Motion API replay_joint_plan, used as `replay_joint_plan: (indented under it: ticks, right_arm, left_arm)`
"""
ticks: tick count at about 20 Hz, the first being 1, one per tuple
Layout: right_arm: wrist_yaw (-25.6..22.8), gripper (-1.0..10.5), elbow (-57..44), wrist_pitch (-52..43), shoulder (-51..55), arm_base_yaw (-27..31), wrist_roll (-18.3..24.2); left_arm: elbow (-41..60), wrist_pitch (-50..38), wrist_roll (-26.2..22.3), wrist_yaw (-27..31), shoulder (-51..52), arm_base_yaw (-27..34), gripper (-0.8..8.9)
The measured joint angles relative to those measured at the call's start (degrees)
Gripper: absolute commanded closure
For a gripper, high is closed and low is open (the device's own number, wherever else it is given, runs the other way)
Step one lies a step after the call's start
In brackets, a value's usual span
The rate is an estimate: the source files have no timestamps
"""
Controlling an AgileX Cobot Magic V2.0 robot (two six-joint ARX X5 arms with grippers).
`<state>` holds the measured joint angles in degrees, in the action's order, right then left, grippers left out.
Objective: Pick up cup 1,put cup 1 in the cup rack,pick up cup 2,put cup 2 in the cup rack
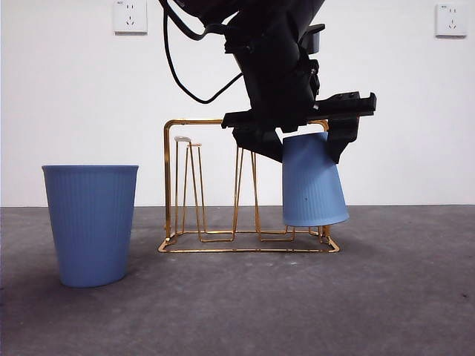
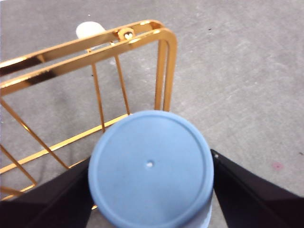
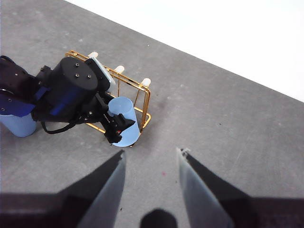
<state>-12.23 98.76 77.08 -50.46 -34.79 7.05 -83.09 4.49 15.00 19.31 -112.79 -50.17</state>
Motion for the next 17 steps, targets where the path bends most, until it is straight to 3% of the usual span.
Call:
replay_joint_plan:
  ticks: [4, 11, 17]
  right_arm:
    - [0.0, 7.6, 0.0, 0.0, 0.0, 0.0, 0.0]
    - [0.0, 7.6, 0.0, 0.0, 0.0, 0.0, 0.0]
    - [0.0, 7.6, 0.0, 0.0, 0.0, 0.0, 0.0]
  left_arm:
    - [0.2, 2.5, 1.2, -3.8, -0.7, -0.1, 3.42]
    - [0.2, 9.1, 2.3, -4.5, -0.7, -0.1, 3.42]
    - [0.2, 13.1, 4.9, -9.8, -0.7, -0.3, 3.42]
